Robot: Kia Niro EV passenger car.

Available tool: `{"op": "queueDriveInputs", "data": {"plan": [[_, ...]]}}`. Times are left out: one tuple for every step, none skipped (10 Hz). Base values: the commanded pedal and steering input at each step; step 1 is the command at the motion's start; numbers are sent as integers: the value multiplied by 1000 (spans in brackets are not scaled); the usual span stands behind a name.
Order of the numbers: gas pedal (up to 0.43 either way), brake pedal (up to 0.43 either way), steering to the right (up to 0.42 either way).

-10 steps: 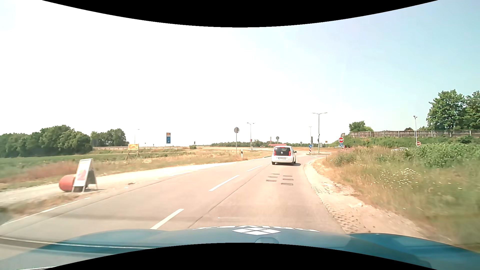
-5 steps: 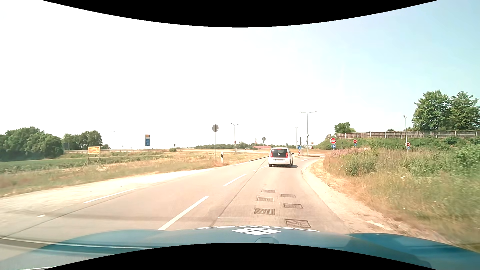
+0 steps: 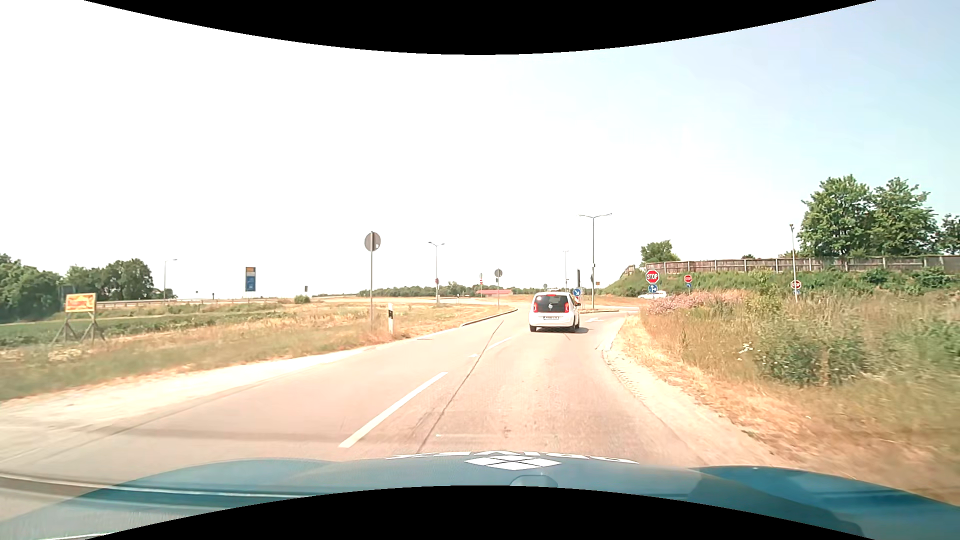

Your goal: Follow the waypoints while adhering to traffic rules and regulations

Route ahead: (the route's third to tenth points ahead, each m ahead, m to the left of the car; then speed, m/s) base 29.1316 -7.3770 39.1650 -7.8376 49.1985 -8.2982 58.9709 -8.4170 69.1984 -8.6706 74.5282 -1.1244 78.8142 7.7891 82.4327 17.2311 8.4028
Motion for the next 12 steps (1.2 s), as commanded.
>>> {"op": "queueDriveInputs", "data": {"plan": [[0, 0, 66], [0, 0, 66], [0, 0, 67], [0, 12, 67], [0, 18, 65], [0, 12, 59], [0, 6, 58], [0, 6, 59], [0, 6, 59], [0, 6, 58], [0, 6, 58], [0, 12, 58]]}}
